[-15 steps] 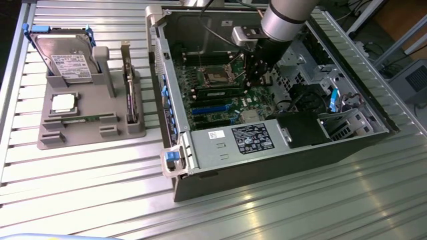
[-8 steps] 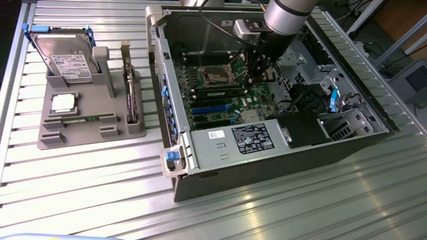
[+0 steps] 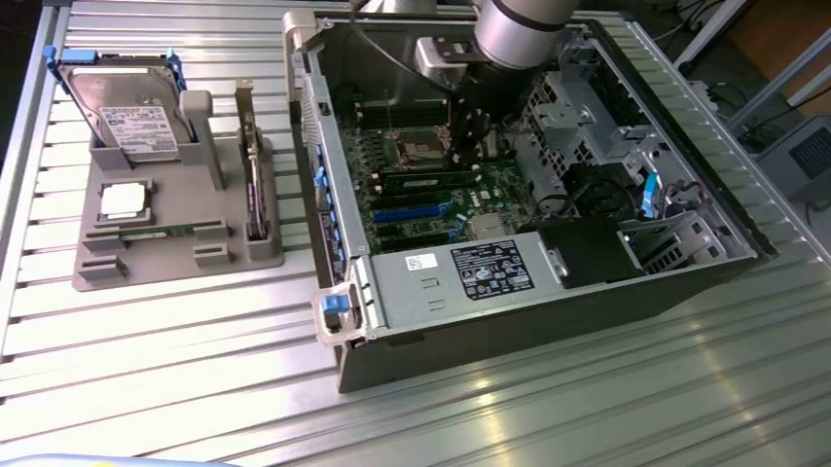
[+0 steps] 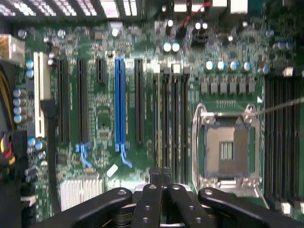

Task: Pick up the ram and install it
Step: 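Press down the ram until it locks into place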

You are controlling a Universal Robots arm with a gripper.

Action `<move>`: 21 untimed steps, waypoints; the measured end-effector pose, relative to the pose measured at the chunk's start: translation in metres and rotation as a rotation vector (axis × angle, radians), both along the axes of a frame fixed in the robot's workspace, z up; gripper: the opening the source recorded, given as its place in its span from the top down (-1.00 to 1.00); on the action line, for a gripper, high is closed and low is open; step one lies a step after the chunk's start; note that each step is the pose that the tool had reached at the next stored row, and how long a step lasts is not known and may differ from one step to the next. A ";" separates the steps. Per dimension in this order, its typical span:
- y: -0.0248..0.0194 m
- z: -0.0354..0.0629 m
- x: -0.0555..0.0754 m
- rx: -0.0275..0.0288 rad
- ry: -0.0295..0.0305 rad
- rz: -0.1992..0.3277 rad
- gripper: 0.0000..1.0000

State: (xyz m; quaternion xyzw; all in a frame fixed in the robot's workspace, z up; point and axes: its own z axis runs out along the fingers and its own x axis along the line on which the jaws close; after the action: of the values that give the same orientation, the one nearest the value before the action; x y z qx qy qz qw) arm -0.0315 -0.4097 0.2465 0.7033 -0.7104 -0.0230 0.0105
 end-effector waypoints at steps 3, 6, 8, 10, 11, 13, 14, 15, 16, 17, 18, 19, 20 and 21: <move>0.0000 -0.0002 -0.015 0.0039 -0.0005 0.000 0.80; 0.0000 -0.0004 -0.029 0.0076 -0.0010 0.000 0.80; 0.0000 -0.0008 -0.036 0.0093 -0.0012 0.000 0.80; 0.0000 -0.0012 -0.041 0.0103 -0.0012 0.000 0.80; 0.0000 -0.0015 -0.044 0.0107 -0.0012 0.000 0.80; 0.0000 -0.0026 -0.053 0.0113 -0.0011 0.000 0.80; 0.0000 -0.0040 -0.062 0.0118 -0.0012 0.000 0.80; 0.0000 -0.0047 -0.065 0.0121 -0.0012 0.000 0.80; 0.0000 -0.0053 -0.066 0.0123 -0.0013 0.000 0.80; 0.0000 -0.0061 -0.067 0.0124 -0.0012 0.000 0.80; 0.0000 -0.0070 -0.067 0.0122 -0.0012 0.000 0.80; 0.0000 -0.0085 -0.068 0.0121 -0.0010 0.000 0.80; 0.0000 -0.0096 -0.068 0.0120 -0.0009 0.000 0.80; 0.0000 -0.0114 -0.068 0.0120 -0.0009 0.000 0.80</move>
State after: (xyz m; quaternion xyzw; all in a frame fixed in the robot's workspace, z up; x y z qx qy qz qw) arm -0.0992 -0.4097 0.2351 0.7034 -0.7103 -0.0269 0.0059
